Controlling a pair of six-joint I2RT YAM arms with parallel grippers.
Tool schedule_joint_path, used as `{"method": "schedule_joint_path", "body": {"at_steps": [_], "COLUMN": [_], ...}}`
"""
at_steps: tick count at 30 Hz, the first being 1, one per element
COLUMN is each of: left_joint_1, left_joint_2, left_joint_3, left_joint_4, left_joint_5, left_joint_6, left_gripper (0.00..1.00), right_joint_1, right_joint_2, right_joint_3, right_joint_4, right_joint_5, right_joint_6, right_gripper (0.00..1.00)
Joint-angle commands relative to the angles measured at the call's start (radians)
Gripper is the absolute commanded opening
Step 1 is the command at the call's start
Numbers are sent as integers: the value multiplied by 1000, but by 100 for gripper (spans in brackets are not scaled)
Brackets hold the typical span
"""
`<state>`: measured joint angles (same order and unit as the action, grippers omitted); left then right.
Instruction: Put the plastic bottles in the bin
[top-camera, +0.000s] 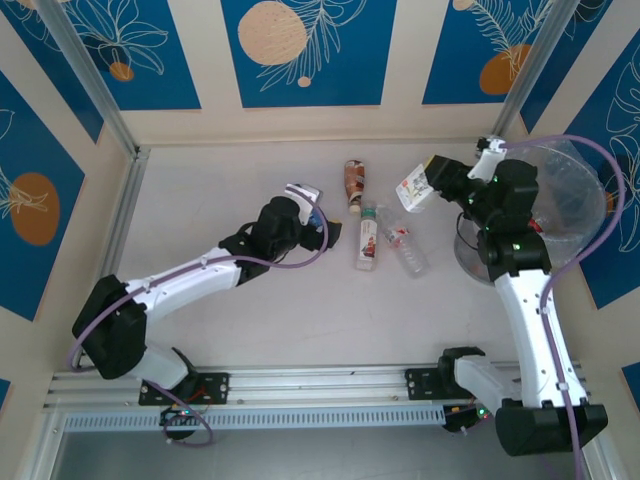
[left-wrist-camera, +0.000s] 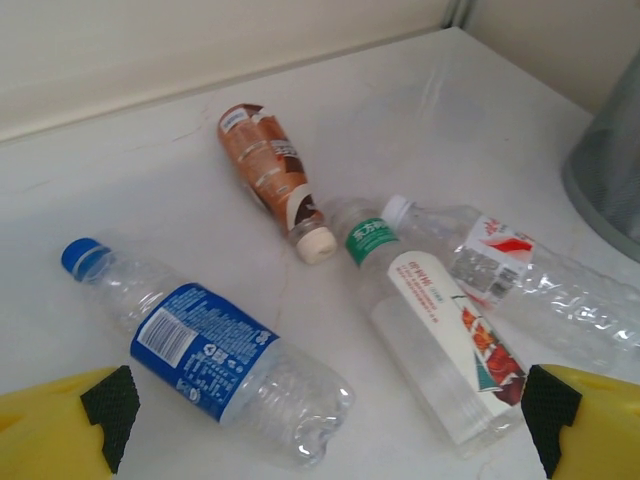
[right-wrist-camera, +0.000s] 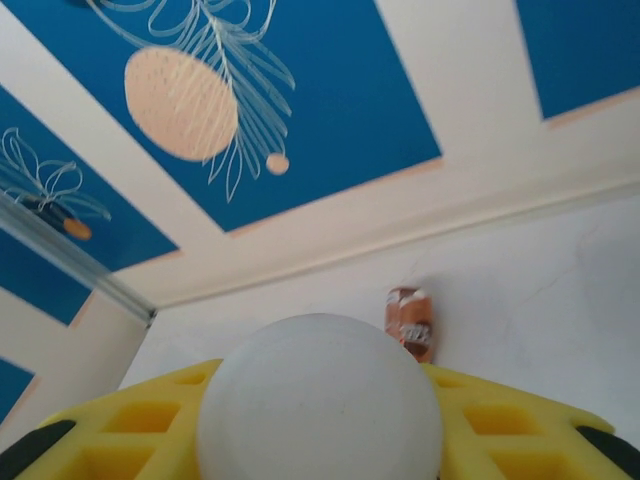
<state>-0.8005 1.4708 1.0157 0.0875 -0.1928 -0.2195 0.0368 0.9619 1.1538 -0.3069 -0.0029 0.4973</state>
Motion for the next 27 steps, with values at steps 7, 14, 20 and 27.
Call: {"method": "schedule_joint_path", "body": {"at_steps": [7, 14, 20, 27], "left_joint_1": [2, 2, 2, 3], "left_joint_2": [49, 67, 78, 103], "left_joint_3": [42, 53, 62, 93], "left_joint_4": [-32, -34, -40, -79], "left_joint_5": [-72, -63, -48, -25], "left_joint_6": [-26, -34, -31, -30], "left_gripper": [99, 99, 100, 99], "right_joint_1": [-129, -238, -282, -329], "right_joint_2": [-82, -151, -228, -214], "right_joint_3": [65, 64, 3, 2], "right_joint_4": [-8, 128, 299, 278], "right_joint_5": [73, 123, 330, 403], "right_joint_6": [-103, -83, -267, -416], "right_gripper": [36, 36, 36, 36]}}
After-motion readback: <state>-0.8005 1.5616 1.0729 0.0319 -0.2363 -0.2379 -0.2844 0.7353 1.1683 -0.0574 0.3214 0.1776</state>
